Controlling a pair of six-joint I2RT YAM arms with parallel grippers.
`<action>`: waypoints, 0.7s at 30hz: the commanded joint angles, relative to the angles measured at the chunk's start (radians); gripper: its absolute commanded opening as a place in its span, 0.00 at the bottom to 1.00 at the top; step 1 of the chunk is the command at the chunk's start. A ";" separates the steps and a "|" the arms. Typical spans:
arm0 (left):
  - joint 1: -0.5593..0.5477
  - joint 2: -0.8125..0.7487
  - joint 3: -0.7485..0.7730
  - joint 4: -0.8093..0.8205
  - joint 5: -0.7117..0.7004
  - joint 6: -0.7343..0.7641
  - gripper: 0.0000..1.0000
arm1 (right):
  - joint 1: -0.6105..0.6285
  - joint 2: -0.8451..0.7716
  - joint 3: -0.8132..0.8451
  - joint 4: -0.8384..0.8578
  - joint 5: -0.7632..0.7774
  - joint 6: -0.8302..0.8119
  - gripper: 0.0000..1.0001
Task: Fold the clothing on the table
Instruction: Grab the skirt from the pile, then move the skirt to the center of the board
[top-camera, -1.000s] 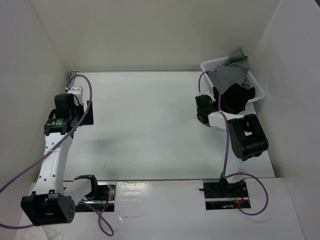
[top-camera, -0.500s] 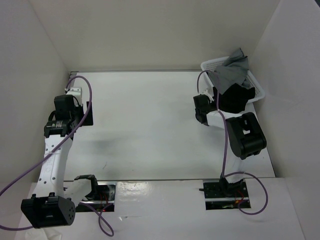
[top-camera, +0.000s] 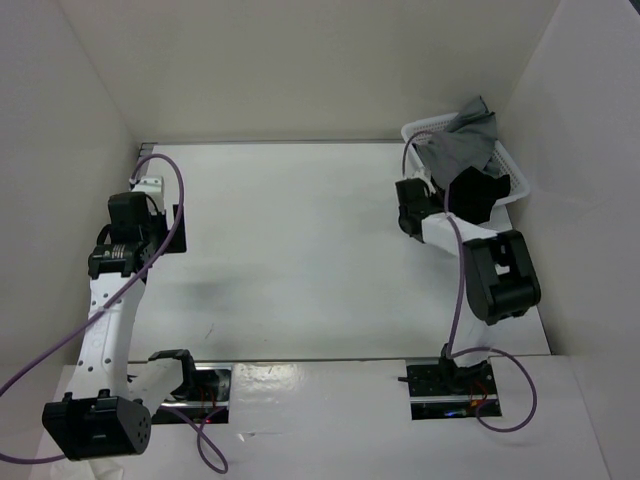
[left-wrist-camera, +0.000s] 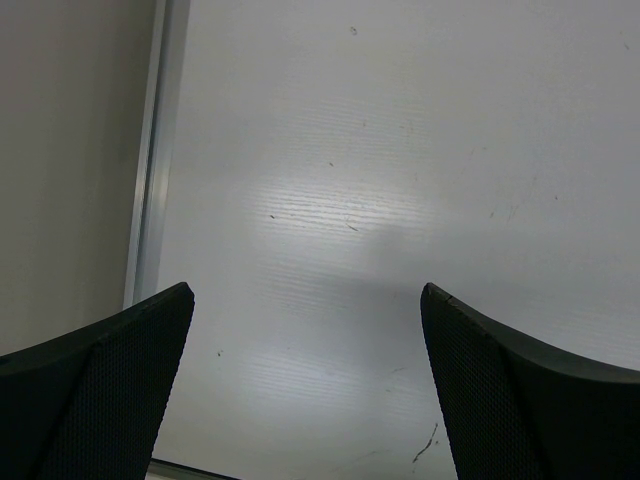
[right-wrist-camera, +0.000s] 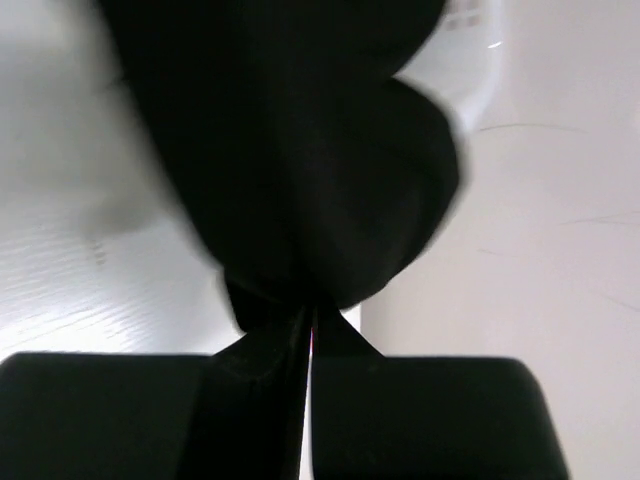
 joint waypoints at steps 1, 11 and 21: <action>0.004 -0.017 0.005 0.021 -0.009 0.017 1.00 | -0.063 -0.185 0.134 -0.068 -0.084 0.029 0.00; 0.004 0.012 0.057 0.003 0.058 0.017 1.00 | -0.203 -0.438 0.511 -0.448 -0.548 0.124 0.00; 0.004 0.012 0.075 -0.039 0.143 0.056 1.00 | -0.217 -0.495 0.622 -0.643 -1.242 0.225 0.00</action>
